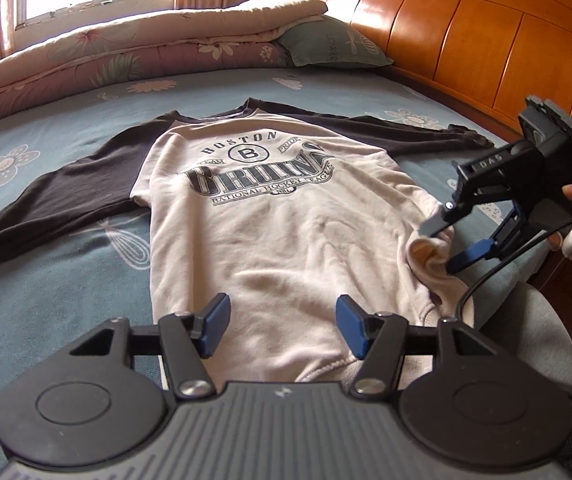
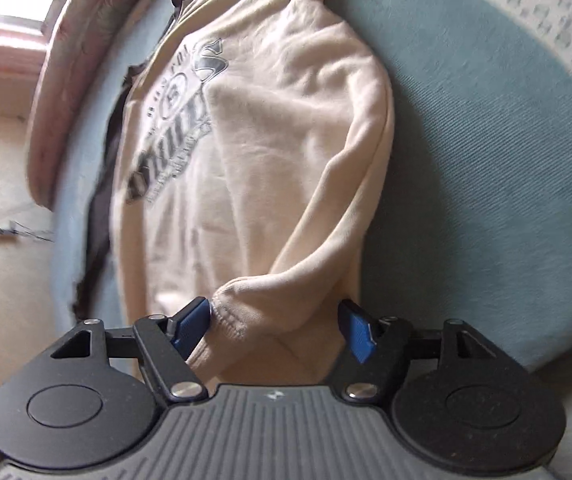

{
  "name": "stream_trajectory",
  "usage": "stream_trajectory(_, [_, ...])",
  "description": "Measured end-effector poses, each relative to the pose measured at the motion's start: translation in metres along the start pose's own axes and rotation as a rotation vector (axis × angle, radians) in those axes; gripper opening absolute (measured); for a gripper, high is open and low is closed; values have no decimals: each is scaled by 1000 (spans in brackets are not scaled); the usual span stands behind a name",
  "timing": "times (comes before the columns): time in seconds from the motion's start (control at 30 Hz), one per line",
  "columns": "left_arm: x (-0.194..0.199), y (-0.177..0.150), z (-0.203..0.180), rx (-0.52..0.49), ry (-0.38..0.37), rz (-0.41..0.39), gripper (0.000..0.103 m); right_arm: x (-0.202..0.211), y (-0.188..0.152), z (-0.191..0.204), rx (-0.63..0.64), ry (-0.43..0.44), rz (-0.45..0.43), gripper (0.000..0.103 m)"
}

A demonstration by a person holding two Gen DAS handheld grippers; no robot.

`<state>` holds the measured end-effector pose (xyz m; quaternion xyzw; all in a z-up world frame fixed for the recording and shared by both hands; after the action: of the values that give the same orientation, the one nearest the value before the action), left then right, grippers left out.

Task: Fold clothes

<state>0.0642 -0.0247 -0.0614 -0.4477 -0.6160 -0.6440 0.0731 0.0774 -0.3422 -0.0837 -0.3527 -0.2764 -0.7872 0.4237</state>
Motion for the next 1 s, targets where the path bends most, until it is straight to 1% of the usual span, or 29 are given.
stream_trajectory(0.03, [0,-1,2,-4,-8,0,62,5,-2,-1,14,-35,-5,75])
stream_trajectory(0.07, [-1,-1,4,-9,-14,1,62,10,-3,-4,9,-38,-14,75])
stream_trajectory(0.1, [-2,0,5,-13,-14,3,62,15,-4,-8,-5,-13,-17,75])
stream_trajectory(0.13, [-4,1,6,-14,-12,4,62,17,-5,-10,-24,37,-19,75])
stream_trajectory(0.2, [-7,3,9,-4,-12,3,62,18,-7,-12,-65,174,-19,78])
stream_trajectory(0.23, [-8,3,9,0,-15,3,62,17,-8,-11,-85,225,-17,78])
stream_trajectory(0.3, [-8,4,8,0,-22,1,62,6,-10,-12,-105,276,-14,79])
stream_trajectory(0.4, [-5,1,4,-19,-23,3,63,-16,-16,-18,-160,307,7,79])
stream_trajectory(0.5, [-4,-2,6,-21,-7,17,65,-18,-22,-29,-193,352,-8,79])
stream_trajectory(0.67, [-8,-3,11,-15,27,39,65,-13,-20,-52,-246,408,-47,78])
stream_trajectory(0.7, [-8,-2,11,-14,30,38,65,-12,-19,-53,-248,414,-51,78])
stream_trajectory(0.87, [-7,-1,7,-20,35,43,65,-16,-12,-43,-199,389,-68,79])
stream_trajectory(0.93, [-7,-3,4,-23,33,49,65,-17,-12,-43,-190,402,-79,78])
stream_trajectory(1.0, [-8,-5,3,-24,32,57,65,-16,-14,-49,-192,422,-99,70])
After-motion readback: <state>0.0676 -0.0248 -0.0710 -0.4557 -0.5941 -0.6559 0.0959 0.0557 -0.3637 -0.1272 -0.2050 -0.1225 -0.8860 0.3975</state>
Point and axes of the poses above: each gripper's, at about its wrist camera, not at the fingertips, and x roughly against the way its jaws point, z to its left, y to its top, the point moved 1 cm from there along -x, roughly the way its jaws point, and after that the axes turned 6 degrees about x, right-handed, at the moved point
